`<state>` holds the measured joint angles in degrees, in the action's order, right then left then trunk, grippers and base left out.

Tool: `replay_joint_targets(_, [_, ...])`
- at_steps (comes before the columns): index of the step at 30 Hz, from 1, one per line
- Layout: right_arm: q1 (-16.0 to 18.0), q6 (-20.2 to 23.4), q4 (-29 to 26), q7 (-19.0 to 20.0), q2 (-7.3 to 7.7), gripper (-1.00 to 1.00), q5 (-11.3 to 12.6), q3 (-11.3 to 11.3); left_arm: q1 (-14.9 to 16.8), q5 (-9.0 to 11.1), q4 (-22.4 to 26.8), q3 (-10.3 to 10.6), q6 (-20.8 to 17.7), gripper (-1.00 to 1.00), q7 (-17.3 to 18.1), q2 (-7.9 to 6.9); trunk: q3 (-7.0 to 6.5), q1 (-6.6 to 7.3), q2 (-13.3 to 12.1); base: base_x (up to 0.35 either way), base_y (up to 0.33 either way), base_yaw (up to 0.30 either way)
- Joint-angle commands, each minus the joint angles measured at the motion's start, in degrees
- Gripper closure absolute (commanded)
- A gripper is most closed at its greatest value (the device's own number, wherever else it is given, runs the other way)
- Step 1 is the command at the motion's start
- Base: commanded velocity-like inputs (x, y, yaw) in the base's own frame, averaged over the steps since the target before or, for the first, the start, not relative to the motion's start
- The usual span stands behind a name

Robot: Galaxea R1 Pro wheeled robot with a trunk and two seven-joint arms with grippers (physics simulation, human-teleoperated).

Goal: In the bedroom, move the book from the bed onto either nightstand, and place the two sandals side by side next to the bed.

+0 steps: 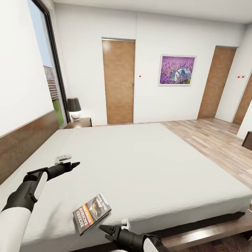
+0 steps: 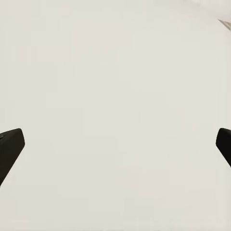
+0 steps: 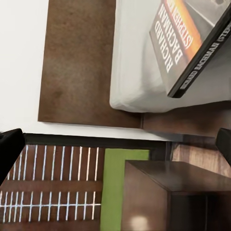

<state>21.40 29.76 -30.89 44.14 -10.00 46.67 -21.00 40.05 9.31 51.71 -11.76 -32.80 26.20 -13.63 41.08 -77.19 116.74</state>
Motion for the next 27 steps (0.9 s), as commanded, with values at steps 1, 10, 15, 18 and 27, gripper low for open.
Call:
replay_joint_targets(1, [0.04,0.45,0.01,0.33,0.00,-1.00,0.43,-0.27,0.03,0.36,0.04,-0.11,-0.44,-1.00,0.08,0.01,0.06,0.01,0.03,0.000,0.000,0.000])
replay_joint_targets(10, [0.05,0.09,-0.03,3.18,0.00,-1.00,0.37,-1.32,0.03,0.35,0.05,-0.11,-0.43,-1.00,0.08,0.01,0.06,0.01,0.03,0.000,0.000,0.000])
replay_joint_targets(15, [0.05,-0.23,-0.04,4.78,0.00,-1.00,0.36,-1.56,0.03,0.35,0.05,-0.11,-0.43,-1.00,0.08,0.01,0.06,0.01,0.03,0.000,0.000,0.000])
replay_joint_targets(18, [0.05,-0.31,-0.02,5.18,0.00,-1.00,0.36,-1.62,0.03,0.35,0.05,-0.11,-0.43,-1.00,0.08,0.01,0.06,0.01,0.03,0.000,0.000,0.000])
replay_joint_targets(27, [0.04,-0.38,0.03,5.55,0.00,-1.00,0.35,-1.67,0.03,0.35,0.05,-0.11,-0.42,-1.00,0.08,0.05,0.14,0.01,0.03,0.000,0.000,0.000])
